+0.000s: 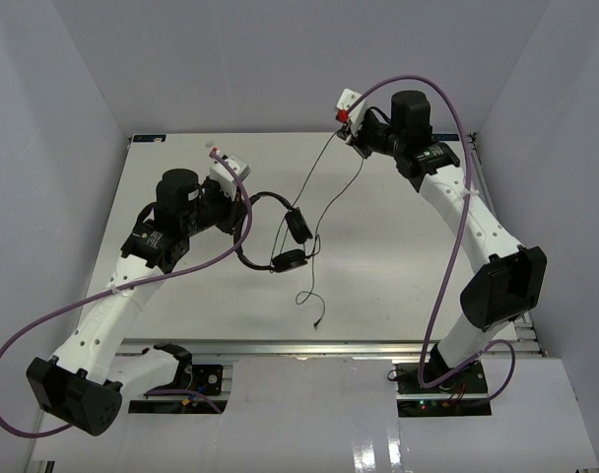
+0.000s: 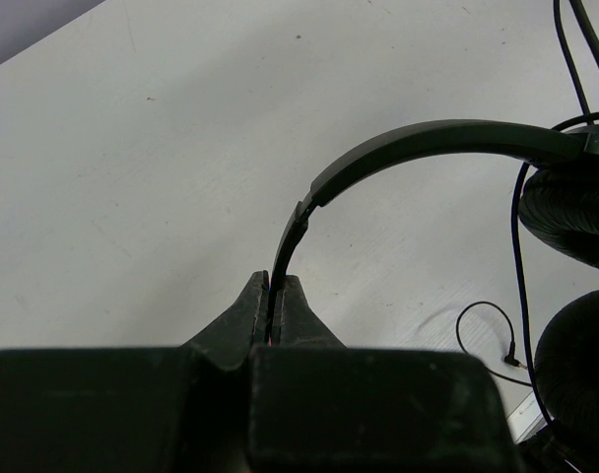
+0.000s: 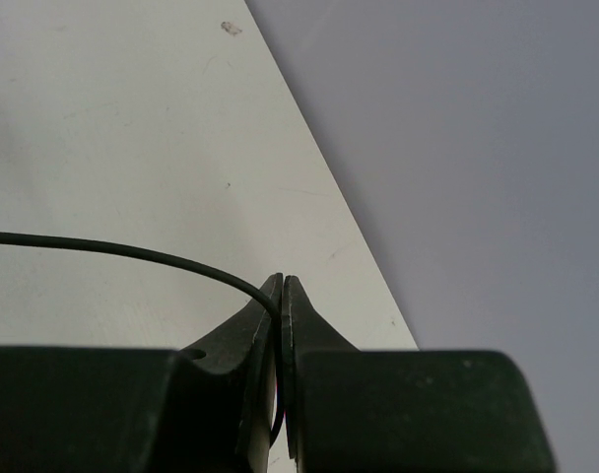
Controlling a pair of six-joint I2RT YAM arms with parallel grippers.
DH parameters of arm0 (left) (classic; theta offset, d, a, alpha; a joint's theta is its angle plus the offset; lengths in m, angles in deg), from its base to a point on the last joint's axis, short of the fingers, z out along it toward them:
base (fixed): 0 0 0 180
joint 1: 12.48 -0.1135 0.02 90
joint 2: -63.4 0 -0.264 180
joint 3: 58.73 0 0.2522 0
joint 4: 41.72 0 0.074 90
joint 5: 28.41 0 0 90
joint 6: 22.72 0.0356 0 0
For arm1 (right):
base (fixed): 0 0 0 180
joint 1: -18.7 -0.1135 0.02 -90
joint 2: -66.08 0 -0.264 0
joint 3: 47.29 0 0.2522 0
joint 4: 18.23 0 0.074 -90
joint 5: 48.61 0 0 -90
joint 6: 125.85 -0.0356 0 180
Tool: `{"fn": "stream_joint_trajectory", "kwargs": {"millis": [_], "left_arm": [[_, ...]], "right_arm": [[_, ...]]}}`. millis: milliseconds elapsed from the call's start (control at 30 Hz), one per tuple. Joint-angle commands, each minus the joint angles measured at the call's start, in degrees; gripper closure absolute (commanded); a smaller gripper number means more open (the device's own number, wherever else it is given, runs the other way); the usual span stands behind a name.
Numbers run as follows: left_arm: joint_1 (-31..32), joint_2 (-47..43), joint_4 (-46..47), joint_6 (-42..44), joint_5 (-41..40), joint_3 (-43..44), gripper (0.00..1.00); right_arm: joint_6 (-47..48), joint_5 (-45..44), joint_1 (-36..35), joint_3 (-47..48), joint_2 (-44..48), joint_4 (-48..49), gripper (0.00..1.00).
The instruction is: Wrap the headphones
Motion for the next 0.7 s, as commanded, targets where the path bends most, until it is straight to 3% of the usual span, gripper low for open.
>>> {"fn": "stream_joint_trajectory", "kwargs": {"millis": [0,233,367,567,667], "left_arm": [[0.4,-1.1,-0.3,1.4,0.0,3.1,1.0],[1.3,-1.8,-1.2,2.7,1.6,3.6,1.0],[1.3,-2.8,-1.0,0.2,3.2,6.1,1.0],[1.3,-4.0,-0.4,-4.1,4.4,11.2,1.0],[1.3,-3.6,1.8,-7.6,6.2,13.3,1.0]], "right_arm": [[-0.7,-1.9,0.2,2.6,-1.1,1.4,0.92],[-0.6,-6.6,0.2,8.3,-5.1,-0.4,0.9],[0.2,-5.9,0.2,4.2,-6.9,-0.4,0.9],[-4.5,3.3,0.4,-2.6,-7.4,1.0,0.89],[-10.6,12.4,0.3,-6.2,-6.9,4.6,0.88]]}}
